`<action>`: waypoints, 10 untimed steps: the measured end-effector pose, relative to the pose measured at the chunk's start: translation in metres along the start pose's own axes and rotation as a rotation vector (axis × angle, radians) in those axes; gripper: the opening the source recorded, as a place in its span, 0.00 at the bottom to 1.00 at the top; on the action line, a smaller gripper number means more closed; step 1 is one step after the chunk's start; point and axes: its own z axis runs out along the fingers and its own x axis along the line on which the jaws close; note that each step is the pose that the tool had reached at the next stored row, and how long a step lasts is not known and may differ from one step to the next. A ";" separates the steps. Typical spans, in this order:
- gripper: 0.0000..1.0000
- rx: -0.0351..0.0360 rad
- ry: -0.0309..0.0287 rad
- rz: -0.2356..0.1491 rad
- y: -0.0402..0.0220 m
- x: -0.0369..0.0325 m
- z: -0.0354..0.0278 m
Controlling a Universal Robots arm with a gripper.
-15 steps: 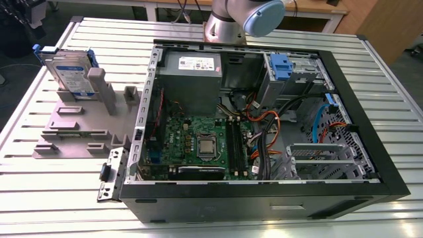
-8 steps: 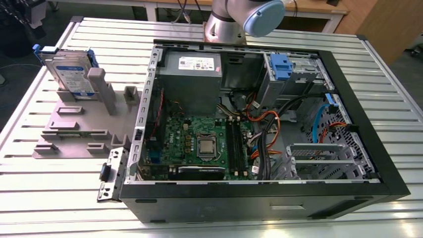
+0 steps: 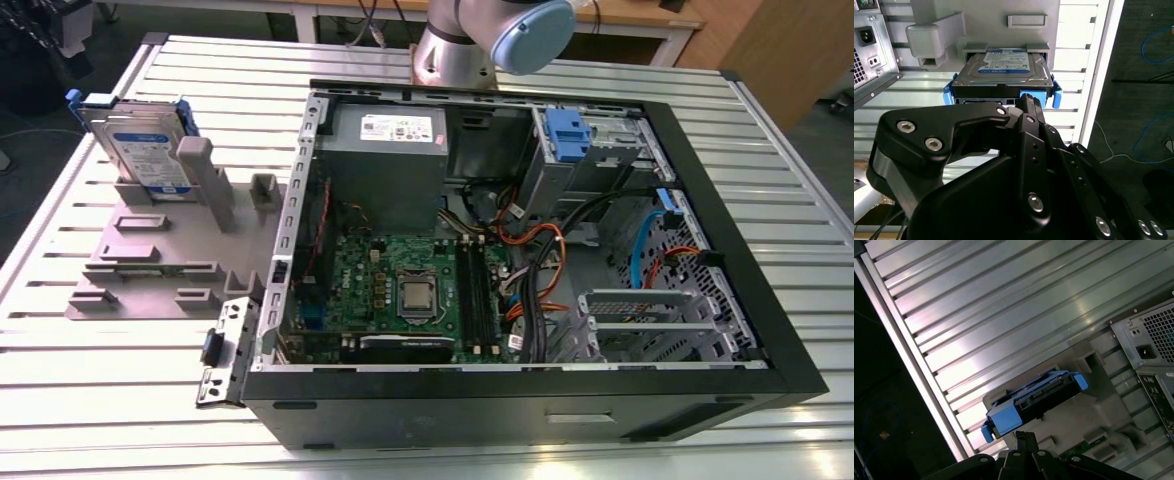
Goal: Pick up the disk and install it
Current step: 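Pick up the disk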
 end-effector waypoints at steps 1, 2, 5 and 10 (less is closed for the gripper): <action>0.11 0.0000 -0.0001 0.001 0.0000 0.0000 0.0000; 0.11 -0.0001 -0.0001 0.001 0.0000 0.0000 0.0000; 0.11 0.0000 -0.0001 0.001 0.0000 0.0000 0.0000; 0.11 0.0000 -0.0001 0.001 0.0000 0.0000 0.0000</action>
